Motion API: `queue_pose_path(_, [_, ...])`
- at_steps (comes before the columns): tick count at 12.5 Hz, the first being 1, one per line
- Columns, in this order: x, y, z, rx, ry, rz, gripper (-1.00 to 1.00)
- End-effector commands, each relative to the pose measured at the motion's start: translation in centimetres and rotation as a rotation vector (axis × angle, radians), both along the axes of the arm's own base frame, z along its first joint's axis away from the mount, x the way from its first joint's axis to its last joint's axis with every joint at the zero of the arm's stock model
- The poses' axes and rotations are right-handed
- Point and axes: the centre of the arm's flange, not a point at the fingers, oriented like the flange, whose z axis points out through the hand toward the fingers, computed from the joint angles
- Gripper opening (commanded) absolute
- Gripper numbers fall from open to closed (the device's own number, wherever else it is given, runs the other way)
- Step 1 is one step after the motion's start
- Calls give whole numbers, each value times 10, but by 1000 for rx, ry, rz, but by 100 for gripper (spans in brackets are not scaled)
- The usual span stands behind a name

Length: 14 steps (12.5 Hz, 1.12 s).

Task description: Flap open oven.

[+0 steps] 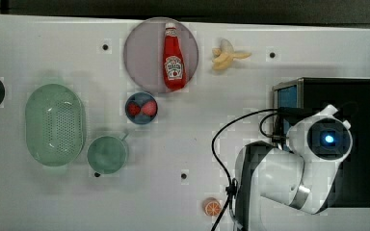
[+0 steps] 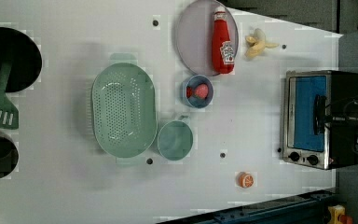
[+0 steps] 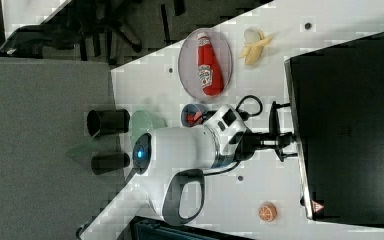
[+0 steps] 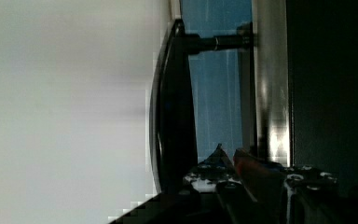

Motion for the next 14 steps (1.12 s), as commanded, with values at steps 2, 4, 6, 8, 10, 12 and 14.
queue_pose_path(2, [22, 52, -3, -129, 14, 29, -65])
queue_pose_path(4, [25, 75, -10, -190, 29, 15, -65])
queue_pose_path(6, [28, 95, -19, -219, 38, 5, -65])
queue_pose_path(8, [31, 117, -31, -237, 55, 5, -65])
queue_pose_path(10, [34, 140, -48, -263, 68, -2, -65])
queue_pose_path(12, [35, 162, -69, -320, 68, 6, -65])
queue_pose_path(14, [33, 186, -92, -386, 54, -8, -65])
